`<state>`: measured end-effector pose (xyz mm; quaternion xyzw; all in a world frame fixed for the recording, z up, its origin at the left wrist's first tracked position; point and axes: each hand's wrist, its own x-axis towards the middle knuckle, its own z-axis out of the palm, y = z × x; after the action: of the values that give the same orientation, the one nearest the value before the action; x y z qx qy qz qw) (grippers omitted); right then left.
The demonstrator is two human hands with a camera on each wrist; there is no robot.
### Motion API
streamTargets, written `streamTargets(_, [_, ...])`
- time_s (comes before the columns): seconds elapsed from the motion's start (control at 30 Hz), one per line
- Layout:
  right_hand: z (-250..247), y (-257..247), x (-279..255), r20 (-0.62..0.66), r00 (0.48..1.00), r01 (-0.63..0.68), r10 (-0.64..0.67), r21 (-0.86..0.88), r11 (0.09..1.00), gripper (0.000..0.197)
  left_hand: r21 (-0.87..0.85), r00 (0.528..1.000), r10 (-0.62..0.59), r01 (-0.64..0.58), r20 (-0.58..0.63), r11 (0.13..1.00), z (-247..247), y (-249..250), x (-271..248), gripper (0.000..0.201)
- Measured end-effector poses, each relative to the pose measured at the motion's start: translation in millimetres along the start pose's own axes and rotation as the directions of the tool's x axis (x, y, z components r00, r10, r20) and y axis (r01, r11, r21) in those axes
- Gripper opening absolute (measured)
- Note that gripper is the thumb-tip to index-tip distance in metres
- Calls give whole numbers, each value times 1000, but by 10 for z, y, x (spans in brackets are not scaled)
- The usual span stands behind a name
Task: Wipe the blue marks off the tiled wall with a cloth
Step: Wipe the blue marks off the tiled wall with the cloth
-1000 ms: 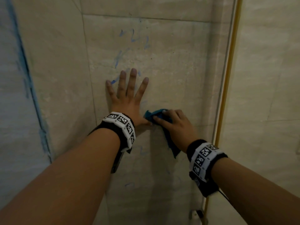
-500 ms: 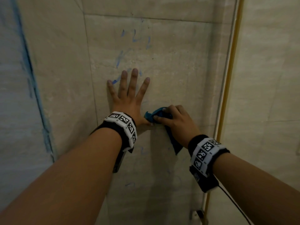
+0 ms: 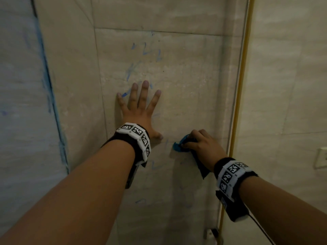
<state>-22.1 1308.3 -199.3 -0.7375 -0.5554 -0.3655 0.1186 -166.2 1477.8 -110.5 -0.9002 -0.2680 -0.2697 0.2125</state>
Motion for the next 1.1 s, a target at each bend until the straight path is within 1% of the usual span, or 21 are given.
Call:
streamTargets(0.07, [-55, -26, 6, -22, 998, -52, 52, 41, 998, 46, -19, 1000, -7, 8, 14, 1000, -71, 16, -28, 130])
streamTargets(0.1, [-91, -27, 18, -41, 994, -95, 99, 89, 992, 43, -39, 1000, -11, 11, 14, 999, -108, 34, -44, 122])
streamTargets(0.13, [-156, -34, 45, -42, 984, -162, 172, 165, 973, 39, -66, 1000, -15, 16, 10, 998, -158, 51, -66, 114])
streamTargets(0.2, [-295, -30, 111, -20, 947, -298, 321, 325, 897, 34, -153, 1000, -25, 23, -7, 988, -239, 92, -104, 97])
streamTargets(0.27, [-447, -43, 204, -21, 908, -366, 418, 444, 818, 30, -290, 999, -26, 12, -45, 957, -300, 118, -134, 81])
streamTargets(0.3, [-516, -48, 252, -39, 890, -380, 453, 483, 789, 28, -366, 998, -21, -5, -66, 931, -329, 130, -144, 73])
streamTargets(0.37, [-642, -61, 338, -33, 857, -410, 514, 560, 720, 24, -503, 997, -6, -35, -80, 863, -367, 156, -154, 58])
streamTargets(0.43, [-748, -65, 416, 4, 832, -425, 556, 648, 632, 20, -638, 1000, 9, -24, -27, 769, -403, 194, -164, 45])
streamTargets(0.5, [-847, -63, 483, 32, 817, -432, 575, 696, 574, 19, -729, 997, 42, 16, 61, 685, -437, 245, -178, 44])
streamTargets(0.6, [-947, -77, 565, 35, 830, -424, 557, 688, 588, 20, -758, 984, 113, 32, 139, 652, -492, 310, -187, 45])
streamTargets(0.63, [-974, -84, 585, 37, 836, -419, 547, 685, 595, 20, -763, 983, 121, 29, 139, 645, -506, 320, -181, 42])
streamTargets(0.73, [-1054, -94, 609, 58, 860, -413, 507, 663, 624, 19, -774, 989, 119, -5, 90, 634, -527, 313, -130, 30])
streamTargets(0.77, [-1074, -86, 601, 61, 866, -416, 496, 638, 648, 21, -785, 990, 113, -6, 82, 620, -532, 300, -117, 28])
streamTargets(0.87, [-1115, -50, 574, 50, 894, -409, 446, 500, 763, 27, -826, 994, 90, 5, 67, 564, -577, 237, -94, 27])
streamTargets(0.9, [-1114, -44, 567, 44, 899, -407, 436, 453, 793, 27, -839, 995, 77, 9, 61, 545, -595, 216, -94, 25])
streamTargets(0.93, [-1105, -42, 564, 35, 895, -415, 445, 427, 803, 26, -846, 997, 67, 6, 50, 533, -610, 196, -91, 23])
streamTargets(0.97, [-1109, -50, 563, 19, 882, -432, 471, 431, 792, 24, -846, 998, 60, -4, 33, 533, -622, 178, -87, 22])
streamTargets(1.03, [-1140, -79, 558, -9, 857, -441, 516, 507, 741, 21, -837, 999, 53, -24, 6, 547, -635, 150, -77, 21])
streamTargets(1.07, [-1158, -96, 559, 1, 861, -422, 508, 558, 715, 20, -833, 999, 53, -34, -6, 553, -641, 136, -71, 20])
streamTargets(1.1, [-1178, -113, 560, 36, 879, -401, 475, 597, 695, 20, -829, 998, 53, -43, -17, 558, -646, 127, -68, 21])
